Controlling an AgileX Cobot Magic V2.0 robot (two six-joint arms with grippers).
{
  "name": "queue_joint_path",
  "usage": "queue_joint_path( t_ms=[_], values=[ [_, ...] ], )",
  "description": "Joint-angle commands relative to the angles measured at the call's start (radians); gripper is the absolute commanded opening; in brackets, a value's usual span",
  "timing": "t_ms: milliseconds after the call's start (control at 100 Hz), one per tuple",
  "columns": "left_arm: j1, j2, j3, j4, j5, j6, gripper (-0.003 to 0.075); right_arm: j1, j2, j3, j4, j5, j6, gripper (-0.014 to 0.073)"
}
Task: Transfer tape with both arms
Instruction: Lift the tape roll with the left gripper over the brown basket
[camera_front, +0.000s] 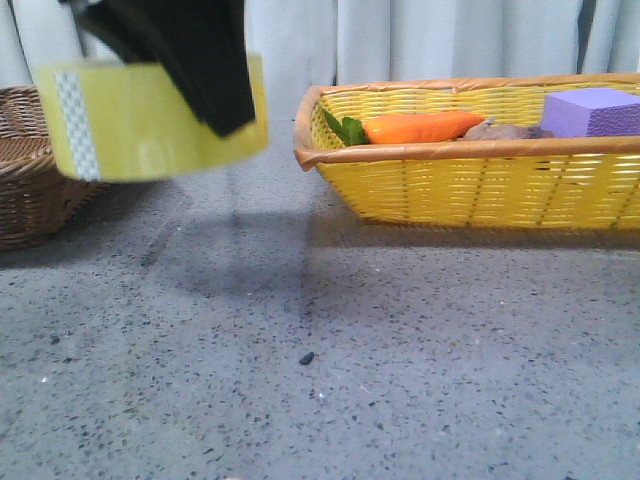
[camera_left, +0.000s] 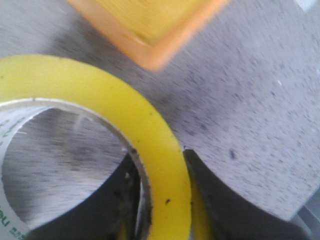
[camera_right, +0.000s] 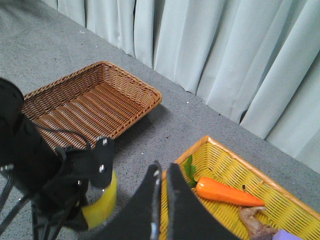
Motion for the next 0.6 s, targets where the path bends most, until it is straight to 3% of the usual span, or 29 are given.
queue_joint_path(
  t_ms=[0,270,590],
  values=[
    [0.036,-0.036,-0.094,0.041,0.004,-0.002,0.0040,-0.005,-0.018,-0.018,-0.024,-0.077,-0.008,-0.0073],
    [0.215,-0.036,-0.198,0.172,0.035,-0.002,0.0040,-0.005,-0.018,-0.018,-0.024,-0.079,-0.008,-0.0073],
    [0.449,-0.016,-0.179,0.162,-0.004,-0.002,0.0041,-0.005,-0.018,-0.018,-0.024,-0.079,-0.008,-0.0073]
  ],
)
